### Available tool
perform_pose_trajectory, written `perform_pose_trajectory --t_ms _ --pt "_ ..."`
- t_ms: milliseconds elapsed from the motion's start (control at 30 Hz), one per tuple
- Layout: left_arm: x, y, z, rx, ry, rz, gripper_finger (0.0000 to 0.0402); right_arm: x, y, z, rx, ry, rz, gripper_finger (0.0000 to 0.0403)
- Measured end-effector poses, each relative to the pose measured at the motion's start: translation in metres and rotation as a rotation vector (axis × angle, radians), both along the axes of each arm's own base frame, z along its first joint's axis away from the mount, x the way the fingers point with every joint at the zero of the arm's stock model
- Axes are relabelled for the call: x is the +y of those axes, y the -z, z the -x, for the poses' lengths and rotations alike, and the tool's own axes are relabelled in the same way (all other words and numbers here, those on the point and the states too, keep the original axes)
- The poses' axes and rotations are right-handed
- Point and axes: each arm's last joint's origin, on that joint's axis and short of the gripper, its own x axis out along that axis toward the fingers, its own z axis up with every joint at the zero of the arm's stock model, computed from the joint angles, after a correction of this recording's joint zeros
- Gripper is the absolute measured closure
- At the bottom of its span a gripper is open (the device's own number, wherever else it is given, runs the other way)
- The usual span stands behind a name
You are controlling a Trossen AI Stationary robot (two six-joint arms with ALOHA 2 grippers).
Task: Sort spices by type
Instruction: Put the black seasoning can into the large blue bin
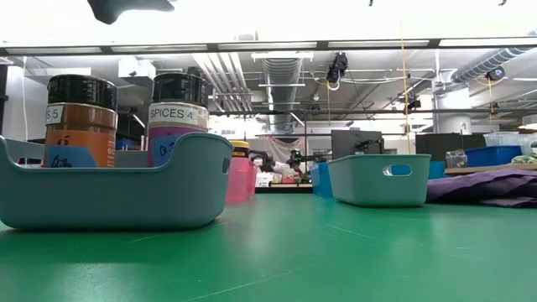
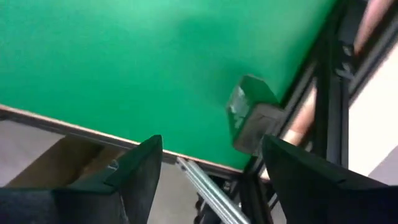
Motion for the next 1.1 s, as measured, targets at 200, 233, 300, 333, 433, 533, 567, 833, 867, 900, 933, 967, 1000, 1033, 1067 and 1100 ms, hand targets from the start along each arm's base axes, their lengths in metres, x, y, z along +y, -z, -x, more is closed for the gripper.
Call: perform_pose_trajectory --t_ms 200,233,300,333,433,533,567,833,867,900,933,967,1000,1033,1067,1100 --pt "0.000 0.000 0.000 -0.001 -0.002 0.002 0.0117 0.004 0.017 0.007 0.075 0.036 -0.052 0.0112" --pt "0.000 0.000 0.000 -0.001 -0.002 0.002 0.0117 0.006 0.021 0.008 0.097 0.029 -0.059 0.0107" --pt "0.000 0.000 0.000 -0.001 -0.003 0.003 0.0117 0.009 0.029 0.011 0.122 0.022 -0.074 0.0098" --pt "0.000 0.000 0.000 -0.002 -0.003 0.004 0.0117 0.010 0.034 0.012 0.127 0.021 -0.079 0.0094" --pt "0.000 0.000 0.000 -0.001 -0.003 0.003 0.0117 0.014 0.048 0.015 0.124 0.035 -0.095 0.0085" --pt "0.000 0.000 0.000 0.003 0.001 -0.006 0.0117 0.015 0.061 0.021 0.143 0.044 -0.086 0.0079" --pt "0.000 0.000 0.000 0.004 0.003 -0.011 0.0117 0.014 0.065 0.022 0.154 0.048 -0.081 0.0077" --pt "0.003 0.000 -0.002 0.005 -0.014 -0.024 0.0117 0.013 0.089 0.025 0.152 0.042 -0.100 0.0081" --pt "0.003 0.000 -0.002 0.004 -0.017 -0.025 0.0117 0.014 0.094 0.025 0.147 0.038 -0.106 0.0084" --pt "0.004 0.000 -0.002 0.002 -0.022 -0.027 0.0117 0.014 0.098 0.026 0.146 0.035 -0.107 0.0089" --pt "0.004 0.000 -0.002 0.001 -0.026 -0.029 0.0117 0.014 0.102 0.026 0.149 0.034 -0.103 0.0094" --pt "0.004 0.000 -0.002 0.000 -0.029 -0.031 0.0117 0.014 0.105 0.026 0.151 0.030 -0.098 0.0100" --pt "0.004 0.000 -0.002 -0.001 -0.030 -0.031 0.0117 0.014 0.107 0.026 0.152 0.022 -0.094 0.0107" --pt "0.004 0.000 -0.002 -0.001 -0.030 -0.031 0.0117 0.014 0.109 0.026 0.152 0.011 -0.090 0.0114" --pt "0.004 0.000 -0.002 -0.001 -0.030 -0.031 0.0117 0.015 0.110 0.026 0.153 0.004 -0.085 0.0124" --pt "0.004 0.000 -0.002 -0.004 -0.030 -0.029 0.0117 0.015 0.112 0.025 0.156 0.002 -0.079 0.0136"
